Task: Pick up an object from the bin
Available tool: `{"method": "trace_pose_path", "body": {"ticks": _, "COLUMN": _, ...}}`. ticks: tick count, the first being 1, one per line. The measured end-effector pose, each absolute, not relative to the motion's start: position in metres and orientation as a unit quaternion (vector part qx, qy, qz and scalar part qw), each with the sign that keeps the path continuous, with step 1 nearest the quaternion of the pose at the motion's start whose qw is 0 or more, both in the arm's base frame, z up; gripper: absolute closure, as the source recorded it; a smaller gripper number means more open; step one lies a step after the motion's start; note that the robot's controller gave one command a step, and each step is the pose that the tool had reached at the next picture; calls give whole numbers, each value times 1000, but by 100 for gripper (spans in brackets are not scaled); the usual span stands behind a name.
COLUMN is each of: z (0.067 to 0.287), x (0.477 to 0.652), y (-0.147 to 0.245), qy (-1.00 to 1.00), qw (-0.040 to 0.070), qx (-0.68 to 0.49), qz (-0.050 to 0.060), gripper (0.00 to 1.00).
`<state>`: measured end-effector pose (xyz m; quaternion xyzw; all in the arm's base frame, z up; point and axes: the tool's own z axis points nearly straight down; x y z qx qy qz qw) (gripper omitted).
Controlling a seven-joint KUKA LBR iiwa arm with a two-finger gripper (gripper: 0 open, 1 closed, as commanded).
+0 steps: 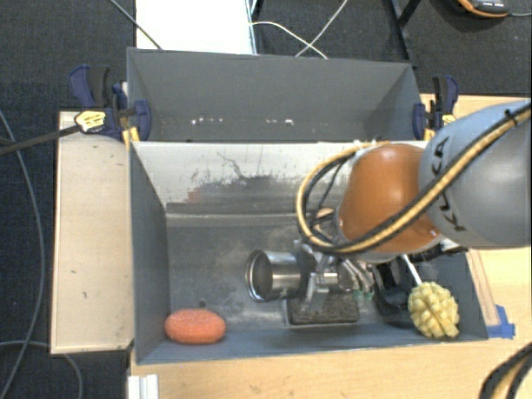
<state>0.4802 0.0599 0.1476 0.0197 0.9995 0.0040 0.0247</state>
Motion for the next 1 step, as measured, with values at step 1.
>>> {"method": "trace_pose_path", "body": {"ticks": 1, "z": 158, "x": 480, "y": 60, "qy": 1000, "qw": 24, "qx": 19, "qz": 4, "gripper": 100}}
